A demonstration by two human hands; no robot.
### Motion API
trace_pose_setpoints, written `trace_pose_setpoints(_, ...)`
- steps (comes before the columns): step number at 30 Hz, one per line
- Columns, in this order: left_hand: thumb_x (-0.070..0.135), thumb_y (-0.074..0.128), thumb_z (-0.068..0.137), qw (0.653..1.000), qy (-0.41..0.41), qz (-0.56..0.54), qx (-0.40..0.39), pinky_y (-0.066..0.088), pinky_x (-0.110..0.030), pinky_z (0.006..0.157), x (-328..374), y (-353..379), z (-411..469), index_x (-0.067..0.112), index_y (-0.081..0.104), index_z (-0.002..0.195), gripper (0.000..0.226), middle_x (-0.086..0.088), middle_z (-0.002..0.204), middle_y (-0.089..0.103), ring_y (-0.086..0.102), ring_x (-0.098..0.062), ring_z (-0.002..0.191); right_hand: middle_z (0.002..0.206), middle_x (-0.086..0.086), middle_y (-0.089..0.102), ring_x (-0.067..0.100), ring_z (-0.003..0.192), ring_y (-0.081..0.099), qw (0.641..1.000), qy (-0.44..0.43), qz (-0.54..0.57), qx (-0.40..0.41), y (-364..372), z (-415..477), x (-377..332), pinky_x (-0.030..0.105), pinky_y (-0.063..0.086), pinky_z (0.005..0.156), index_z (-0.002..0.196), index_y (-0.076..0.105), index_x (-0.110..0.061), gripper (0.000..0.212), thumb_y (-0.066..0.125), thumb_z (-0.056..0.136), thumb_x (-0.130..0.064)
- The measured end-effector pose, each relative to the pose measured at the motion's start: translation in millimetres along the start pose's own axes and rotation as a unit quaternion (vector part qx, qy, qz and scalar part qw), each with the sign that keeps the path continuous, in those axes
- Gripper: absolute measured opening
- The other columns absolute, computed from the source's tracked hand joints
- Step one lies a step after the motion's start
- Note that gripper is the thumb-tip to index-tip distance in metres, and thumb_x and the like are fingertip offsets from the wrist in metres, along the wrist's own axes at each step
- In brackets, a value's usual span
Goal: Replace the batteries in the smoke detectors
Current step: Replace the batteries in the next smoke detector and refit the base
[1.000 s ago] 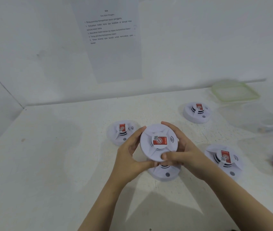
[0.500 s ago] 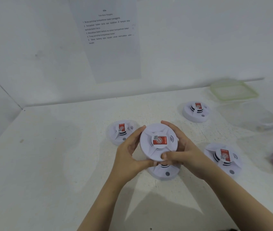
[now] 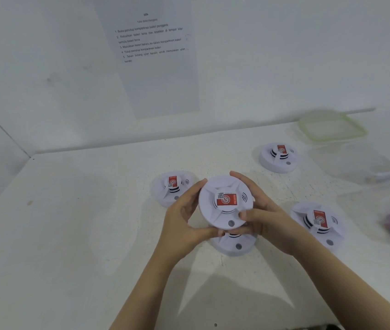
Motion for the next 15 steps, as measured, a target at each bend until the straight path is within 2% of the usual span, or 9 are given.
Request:
trace_pose_setpoints(4, 0.028, 0.088, 0.053, 1.000, 0.003, -0.001, 0.001, 0.045, -0.022, 0.102, 1.2, 0.2, 1.1, 0.027, 0.050, 0.132, 0.088, 0.016, 0.128, 0.062, 0.056, -0.006, 0.123, 0.134, -0.001, 0.056, 0.034, 0.109, 0.062, 1.000, 0.004, 0.017, 0.001, -0.8, 0.9, 1.8, 0.038, 0.059, 0.073, 0.137, 0.038, -0.036, 0.071, 0.045, 0.076, -0.001)
trace_pose_setpoints(15, 0.026, 0.089, 0.053, 1.000, 0.003, 0.010, -0.002, 0.045, -0.021, 0.102, -0.4, -0.1, 1.7, 0.027, 0.050, 0.132, 0.088, 0.018, 0.128, 0.062, 0.056, -0.006, 0.123, 0.132, -0.002, 0.057, 0.034, 0.109, 0.062, 1.000, 0.002, 0.017, 0.004, -1.2, 0.8, 2.2, 0.038, 0.059, 0.072, 0.137, 0.040, -0.036, 0.071, 0.044, 0.075, 0.000)
Point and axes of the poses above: each hand's wrist, its own z-axis towards the middle knuckle, its own y-axis out of the palm, x = y × z, the point moved 6 cm from there along z, towards the middle knuckle
